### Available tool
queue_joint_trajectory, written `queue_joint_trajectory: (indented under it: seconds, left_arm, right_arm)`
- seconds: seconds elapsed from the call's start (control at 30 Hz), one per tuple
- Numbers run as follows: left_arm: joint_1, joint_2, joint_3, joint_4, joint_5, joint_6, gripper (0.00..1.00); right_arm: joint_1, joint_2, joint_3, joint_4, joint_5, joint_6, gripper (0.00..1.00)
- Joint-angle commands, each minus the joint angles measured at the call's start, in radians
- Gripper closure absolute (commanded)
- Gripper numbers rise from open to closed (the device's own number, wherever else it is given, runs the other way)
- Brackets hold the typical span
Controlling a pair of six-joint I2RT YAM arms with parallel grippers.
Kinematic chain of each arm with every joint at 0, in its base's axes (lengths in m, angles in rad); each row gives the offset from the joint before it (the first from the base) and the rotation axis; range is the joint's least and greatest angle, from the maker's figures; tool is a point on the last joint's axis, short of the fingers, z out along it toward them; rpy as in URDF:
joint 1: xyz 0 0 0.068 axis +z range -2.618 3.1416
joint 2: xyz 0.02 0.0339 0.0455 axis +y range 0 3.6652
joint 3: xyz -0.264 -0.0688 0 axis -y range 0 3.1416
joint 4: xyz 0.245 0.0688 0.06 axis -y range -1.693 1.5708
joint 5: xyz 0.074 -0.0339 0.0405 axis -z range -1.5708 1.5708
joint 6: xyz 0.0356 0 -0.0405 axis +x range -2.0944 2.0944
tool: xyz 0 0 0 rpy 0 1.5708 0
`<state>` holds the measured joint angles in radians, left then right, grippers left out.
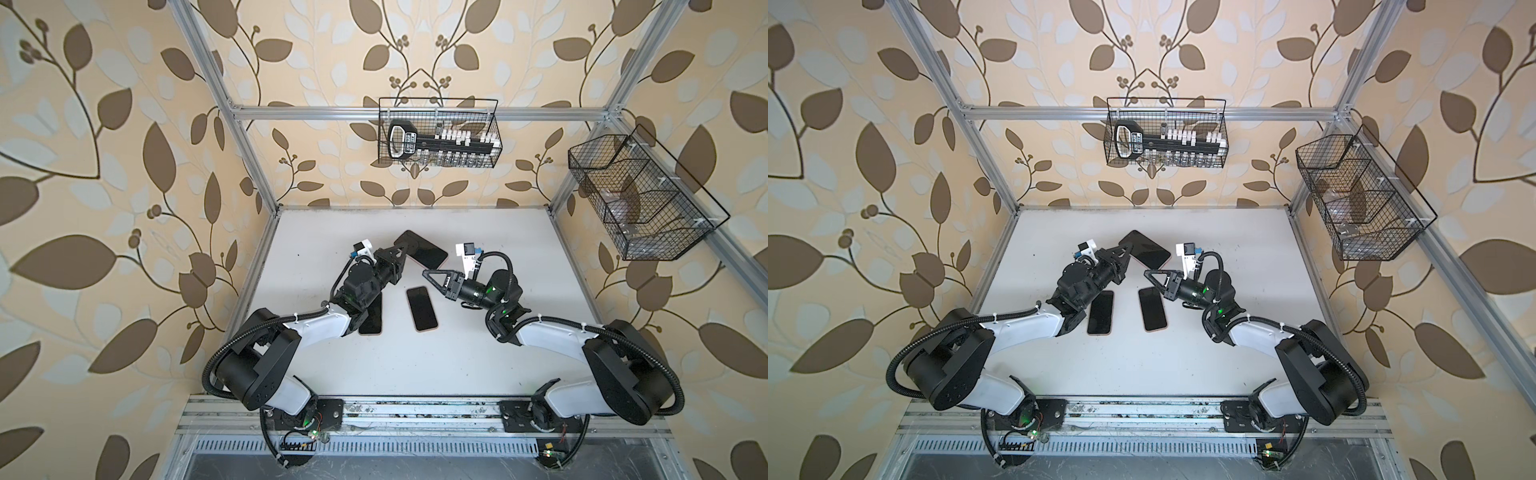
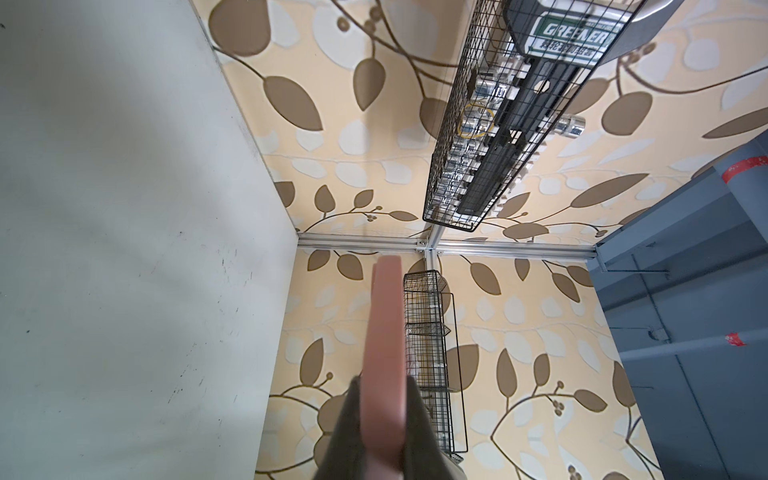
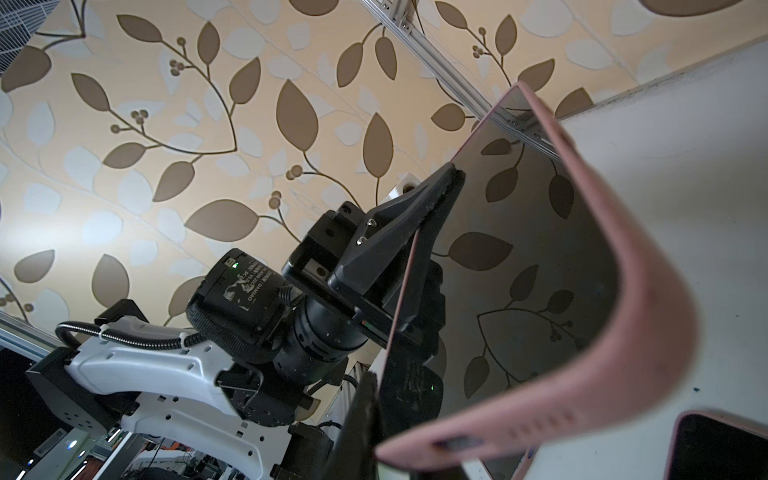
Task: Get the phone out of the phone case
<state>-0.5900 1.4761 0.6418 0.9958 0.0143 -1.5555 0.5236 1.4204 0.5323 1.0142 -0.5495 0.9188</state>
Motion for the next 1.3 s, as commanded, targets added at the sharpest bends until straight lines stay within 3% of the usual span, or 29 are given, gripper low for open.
queue_joint_trajectory:
  seconds: [0.0, 0.77, 1.27]
  left_arm:
    - [-0.012, -0.067, 0.036, 0.077, 0.009, -0.043, 1.00]
    - [-0.016, -0.090, 0.077, 0.040, 0.040, -0.082, 1.00]
    - [-0.016, -0.048, 0.099, 0.048, 0.087, 0.003, 1.00]
  right_arm:
    - [-0.004, -0.007, -0.027, -0.035, 0.026, -0.128, 0.95]
    - [-0.037, 0.006, -0.061, -0.063, 0.050, -0.236, 0.97]
    - [-0.080, -0.041, -0.039, -0.091, -0.059, -0.195, 0.92]
